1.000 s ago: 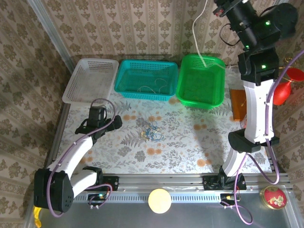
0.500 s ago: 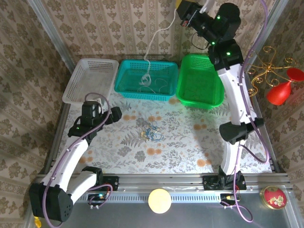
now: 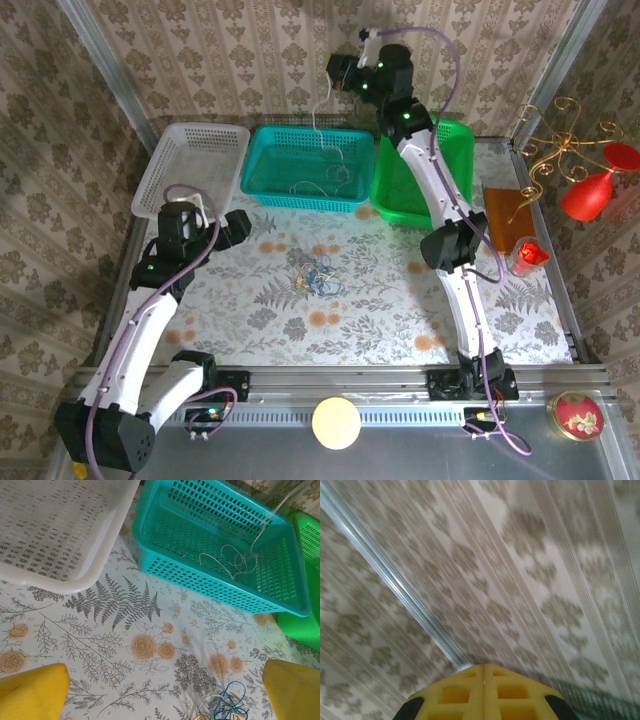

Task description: Untangle the cables

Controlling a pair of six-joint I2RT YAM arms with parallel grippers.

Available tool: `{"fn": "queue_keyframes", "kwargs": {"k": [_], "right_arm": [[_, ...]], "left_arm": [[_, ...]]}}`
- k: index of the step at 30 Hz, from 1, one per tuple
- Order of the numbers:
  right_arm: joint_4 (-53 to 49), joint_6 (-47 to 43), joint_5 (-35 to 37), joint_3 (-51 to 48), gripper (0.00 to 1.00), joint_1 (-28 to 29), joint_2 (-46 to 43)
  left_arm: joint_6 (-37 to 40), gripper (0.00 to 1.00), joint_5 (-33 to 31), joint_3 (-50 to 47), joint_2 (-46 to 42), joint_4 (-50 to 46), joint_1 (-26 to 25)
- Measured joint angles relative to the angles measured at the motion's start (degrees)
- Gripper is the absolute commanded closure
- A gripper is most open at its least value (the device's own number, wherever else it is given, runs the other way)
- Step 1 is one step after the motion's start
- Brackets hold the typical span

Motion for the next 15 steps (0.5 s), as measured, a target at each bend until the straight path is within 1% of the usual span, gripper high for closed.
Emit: {"fn": "queue_keyframes", "kwargs": {"k": [3,8,9,10,11,13,14,15], "right_arm": [[-2.9,-2.4,-0.1,-4.3,1.00,0.7,1.1],[-4.5,-6.7,0.0,-11.2,1.00,3.1,1.1],[-5.0,-7.4,0.3,-12.3,0.97,3.7,1.1],[-5.9,-7.9,0.5,-12.7,0.88,4.2,1.1],[-6.6,-8.3,0.8,-12.9,0.72,4.5,1.3],[-8.2,-9.2,1.1,-12.4,0.49,5.4,1.8],[-9.2,-9.6,1.3,-11.6,0.42,5.7,2.3],[-10.5,-10.1,1.4,-10.8,0.39,5.9,2.7]], "left_arm": [[-0.3,0.00,0.3,0.0,0.2,0.0,0.0],[-1.2,0.00,1.0,-0.4,0.8,0.7,0.0],[-1.4,0.00,1.1,-0.6,0.9,0.8,0.0],[-1.5,0.00,1.3,-0.9,0.9,1.0,0.0],[-1.6,0.00,1.5,-1.1,0.9,1.1,0.0],[-1.9,0.00,1.9,-1.2,0.9,1.3,0.1],[-2.1,0.00,2.2,-1.2,0.9,1.4,0.2],[-2.2,0.00,2.5,-1.2,0.9,1.6,0.2]]}}
